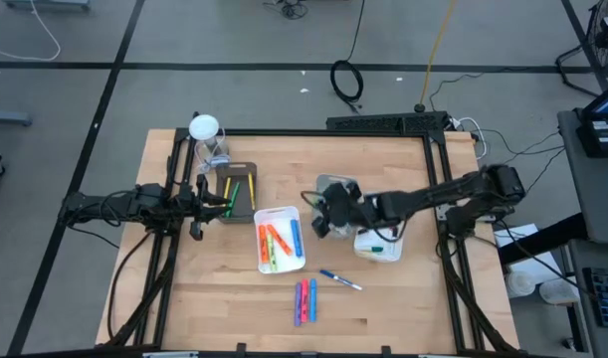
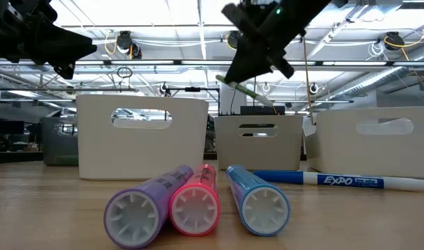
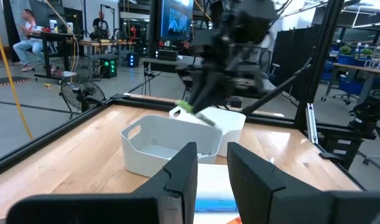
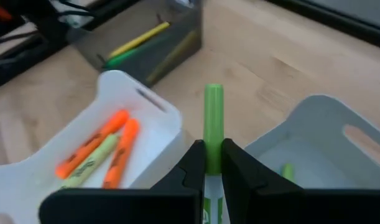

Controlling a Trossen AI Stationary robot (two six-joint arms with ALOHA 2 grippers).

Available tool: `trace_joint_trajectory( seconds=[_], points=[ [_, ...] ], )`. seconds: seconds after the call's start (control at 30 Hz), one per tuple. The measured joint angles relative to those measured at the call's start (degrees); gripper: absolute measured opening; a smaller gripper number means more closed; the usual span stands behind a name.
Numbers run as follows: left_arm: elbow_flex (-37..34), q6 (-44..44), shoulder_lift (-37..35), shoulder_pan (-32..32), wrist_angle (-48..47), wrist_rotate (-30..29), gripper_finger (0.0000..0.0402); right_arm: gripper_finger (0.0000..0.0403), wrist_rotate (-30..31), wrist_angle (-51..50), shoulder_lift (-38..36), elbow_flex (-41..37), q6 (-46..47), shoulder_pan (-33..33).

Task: Pick & Place Markers
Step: Put the green dry erase marker into the gray bin, then put the blue dry erase marker into the gray bin

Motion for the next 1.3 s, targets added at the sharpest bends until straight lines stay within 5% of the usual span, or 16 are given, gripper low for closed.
trace_joint_trajectory(
  seconds=[0.13, 0.63, 1.13, 1.3],
  points=[
    [0.0, 0.0, 0.0, 0.0, 0.0, 0.0, 0.0090, 0.0021, -4.1, -2.1, 0.0, 0.0, 0.1, -4.2],
    [0.0, 0.0, 0.0, 0.0, 0.0, 0.0, 0.0090, 0.0040, -4.0, -2.6, 0.0, -5.0, 2.2, -7.3],
    [0.0, 0.0, 0.0, 0.0, 0.0, 0.0, 0.0090, 0.0114, -4.4, -1.2, 0.0, -5.5, 2.2, -6.8],
    [0.0, 0.0, 0.0, 0.0, 0.0, 0.0, 0.0090, 0.0123, -10.6, 2.8, 0.0, -5.5, 0.1, -6.4]
  ],
)
